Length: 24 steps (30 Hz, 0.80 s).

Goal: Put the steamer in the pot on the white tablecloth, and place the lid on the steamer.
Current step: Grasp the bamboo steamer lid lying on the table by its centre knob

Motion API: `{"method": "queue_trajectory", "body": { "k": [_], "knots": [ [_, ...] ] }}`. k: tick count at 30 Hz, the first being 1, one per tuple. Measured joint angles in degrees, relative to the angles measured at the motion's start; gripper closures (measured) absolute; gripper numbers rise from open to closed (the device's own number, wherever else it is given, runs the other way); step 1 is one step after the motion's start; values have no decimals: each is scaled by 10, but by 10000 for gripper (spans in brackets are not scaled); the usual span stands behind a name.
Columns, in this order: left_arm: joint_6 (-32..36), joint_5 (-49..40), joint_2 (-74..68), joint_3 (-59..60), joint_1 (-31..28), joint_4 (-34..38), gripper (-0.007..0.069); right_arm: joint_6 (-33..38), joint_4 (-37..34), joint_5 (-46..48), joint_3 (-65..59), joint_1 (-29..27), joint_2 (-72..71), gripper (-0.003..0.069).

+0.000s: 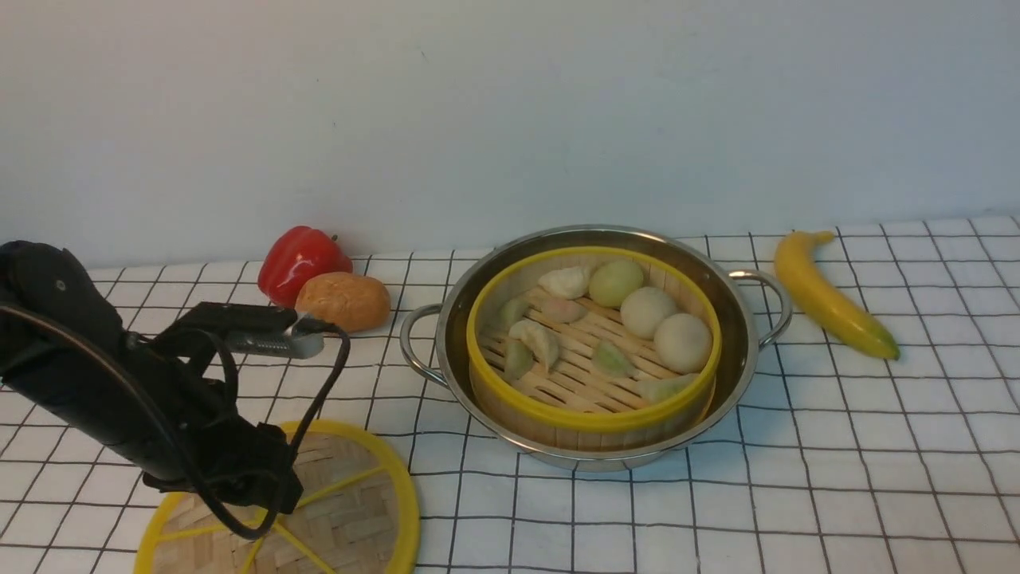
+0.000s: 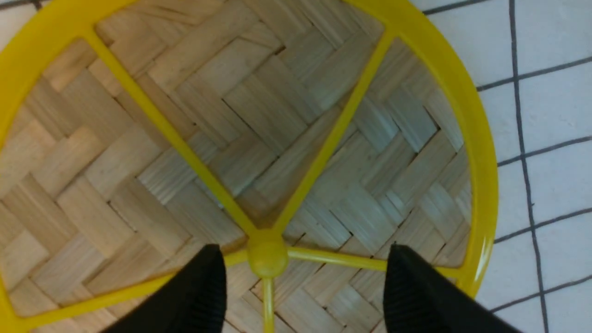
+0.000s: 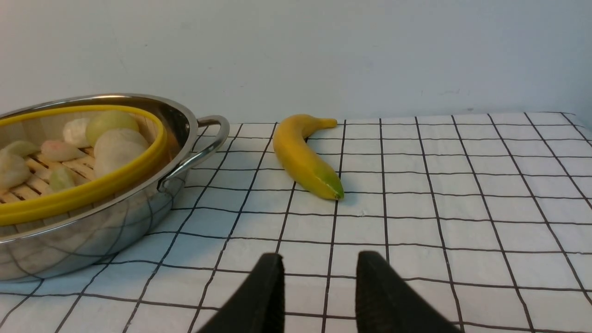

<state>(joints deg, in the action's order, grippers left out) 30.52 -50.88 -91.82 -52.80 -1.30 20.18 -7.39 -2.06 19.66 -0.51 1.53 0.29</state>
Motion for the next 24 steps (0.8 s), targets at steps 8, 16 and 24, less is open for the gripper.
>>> {"method": "queue_trajectory", "body": {
  "k": [8, 16, 24],
  "knots": [
    [-13, -3, -1, 0, 0, -14, 277, -1, 0, 0, 0, 0, 0, 419],
    [-21, -9, -5, 0, 0, -19, 299, -1, 0, 0, 0, 0, 0, 419],
    [-34, -6, -49, -1, 0, -42, 299, -1, 0, 0, 0, 0, 0, 419]
  ]
}}
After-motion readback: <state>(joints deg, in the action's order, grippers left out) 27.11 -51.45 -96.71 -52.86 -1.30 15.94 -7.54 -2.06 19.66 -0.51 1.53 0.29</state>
